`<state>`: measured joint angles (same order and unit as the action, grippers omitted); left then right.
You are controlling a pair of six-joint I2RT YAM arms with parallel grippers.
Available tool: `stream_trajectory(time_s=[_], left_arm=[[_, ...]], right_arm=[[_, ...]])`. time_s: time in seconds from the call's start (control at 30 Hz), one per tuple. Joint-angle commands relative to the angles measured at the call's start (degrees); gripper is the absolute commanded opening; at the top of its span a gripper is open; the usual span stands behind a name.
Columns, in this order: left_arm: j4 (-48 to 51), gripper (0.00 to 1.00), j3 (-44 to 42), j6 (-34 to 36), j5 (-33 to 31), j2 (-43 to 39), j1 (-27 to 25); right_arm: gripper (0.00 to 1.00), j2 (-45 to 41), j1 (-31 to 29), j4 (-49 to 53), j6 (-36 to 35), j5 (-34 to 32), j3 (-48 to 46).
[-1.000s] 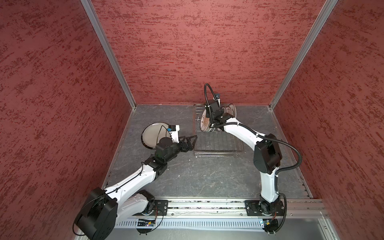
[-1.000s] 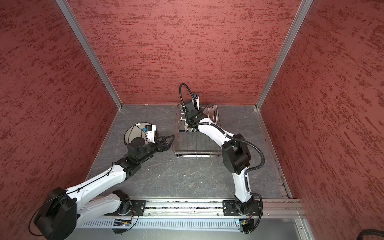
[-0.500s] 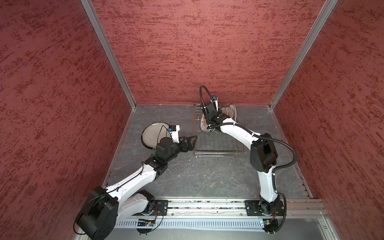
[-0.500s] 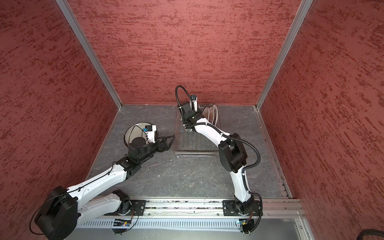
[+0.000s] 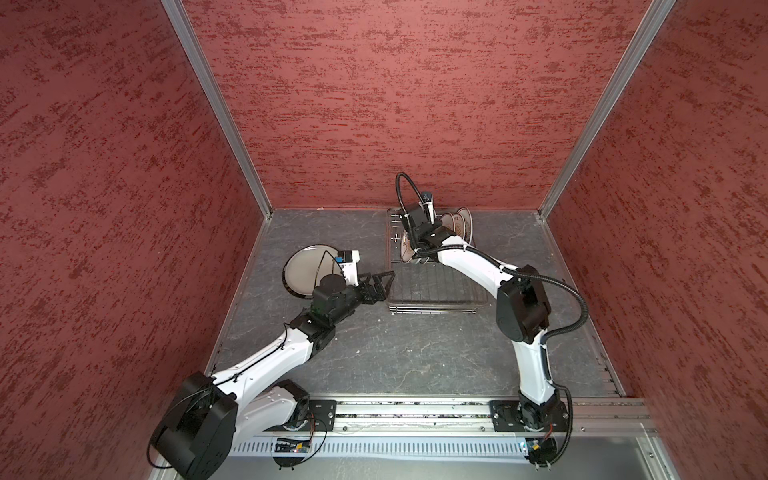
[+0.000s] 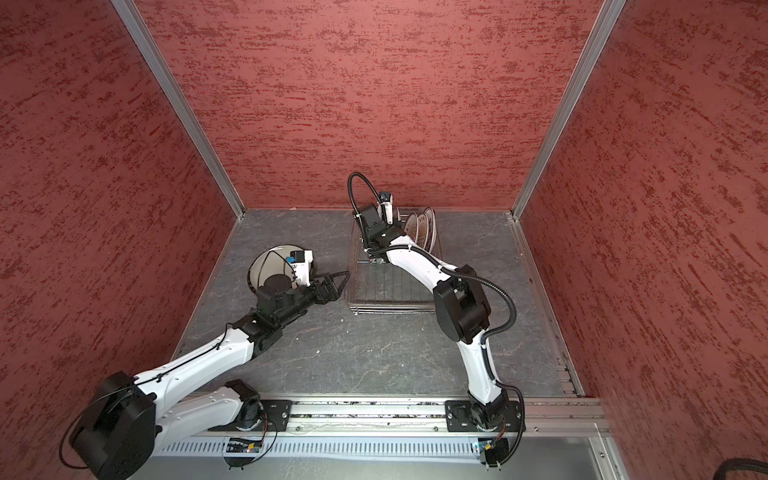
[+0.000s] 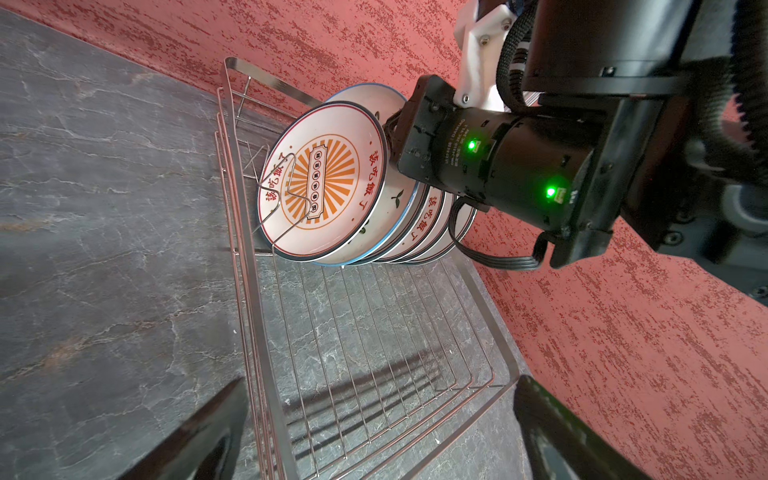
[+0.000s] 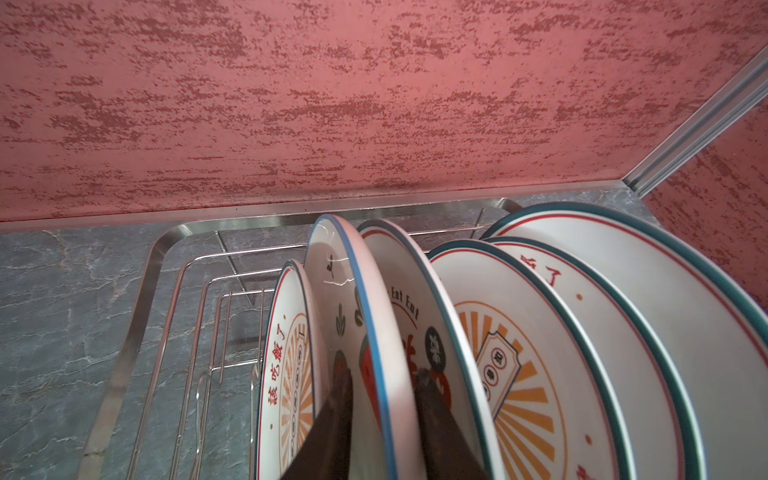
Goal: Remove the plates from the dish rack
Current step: 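Insert the right gripper between rack plates and grip the watermelon plate rim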
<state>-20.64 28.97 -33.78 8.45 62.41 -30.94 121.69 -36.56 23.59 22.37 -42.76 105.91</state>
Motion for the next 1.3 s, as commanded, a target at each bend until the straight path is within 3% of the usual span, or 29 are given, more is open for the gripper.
stream_trajectory(time_s=[0.0,0.47,0.6,0.87,1.27], left_arm=[[-1.59,0.99,0.22,0.28,-0.62,-0.62,-0.36],[-0.72,0.99,-1.55,-0.05,-1.24,-5.54,-0.44],[-1.46,0.99,-1.81,-0.12,-1.26,-5.38,-0.44],[-0.47,0.99,-0.41,-0.44,-2.27,-4.93,-0.35],[4.35,1.00,-0.83,-0.54,-5.12,-8.80,0.00]], right_arm=[[0.25,1.49,-0.45,1.19,1.51,-0.65,1.67],[0.20,1.32,-0.75,1.37,2.63,-1.92,0.91],[0.12,0.83,-1.23,0.76,2.13,-3.33,0.79],[0.08,0.18,-2.48,-0.40,0.36,-7.63,1.12],[0.05,-3.47,-2.98,-5.37,-3.26,-7.24,-0.16]])
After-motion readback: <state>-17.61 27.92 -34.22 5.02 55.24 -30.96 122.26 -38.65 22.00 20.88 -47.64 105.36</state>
